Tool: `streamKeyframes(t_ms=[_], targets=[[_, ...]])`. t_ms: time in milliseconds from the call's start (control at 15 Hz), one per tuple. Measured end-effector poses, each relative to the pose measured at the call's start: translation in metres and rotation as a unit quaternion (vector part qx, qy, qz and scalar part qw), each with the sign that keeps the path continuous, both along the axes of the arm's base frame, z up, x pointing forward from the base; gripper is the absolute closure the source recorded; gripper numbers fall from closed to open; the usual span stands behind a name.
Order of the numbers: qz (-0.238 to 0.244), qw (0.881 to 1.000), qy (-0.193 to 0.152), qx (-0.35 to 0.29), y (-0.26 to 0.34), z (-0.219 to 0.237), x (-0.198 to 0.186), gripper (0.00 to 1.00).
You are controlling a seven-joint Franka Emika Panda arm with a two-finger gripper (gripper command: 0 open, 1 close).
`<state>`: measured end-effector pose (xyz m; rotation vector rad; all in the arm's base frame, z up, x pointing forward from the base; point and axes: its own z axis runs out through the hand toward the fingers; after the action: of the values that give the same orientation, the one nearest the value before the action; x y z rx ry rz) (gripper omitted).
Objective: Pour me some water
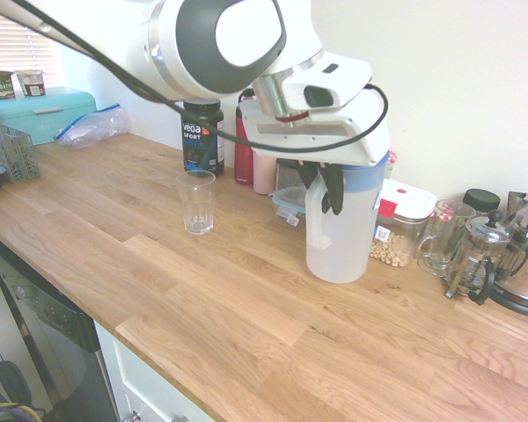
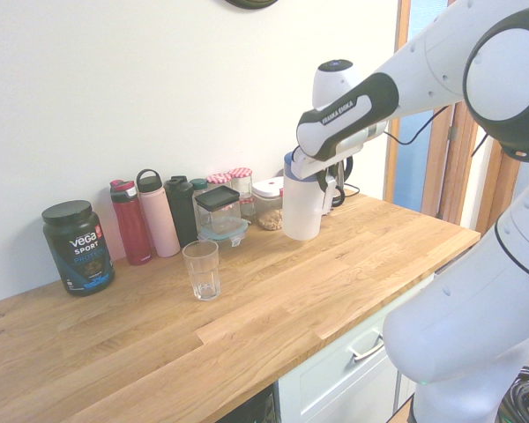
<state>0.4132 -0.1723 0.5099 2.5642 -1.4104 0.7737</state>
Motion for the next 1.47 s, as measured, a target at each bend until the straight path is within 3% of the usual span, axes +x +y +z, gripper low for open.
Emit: streamKeyframes(t_ms=[733, 800, 1467], targets=[[-0.019, 0.999, 0.033, 0.017, 0.004, -0.029, -0.009, 1.00], [-0.019, 0.999, 0.035, 0.020, 0.005, -0.028, -0.008, 0.00], [-0.018, 0.997, 0.072, 0.037, 0.009, -0.041, -0.005, 0.00]])
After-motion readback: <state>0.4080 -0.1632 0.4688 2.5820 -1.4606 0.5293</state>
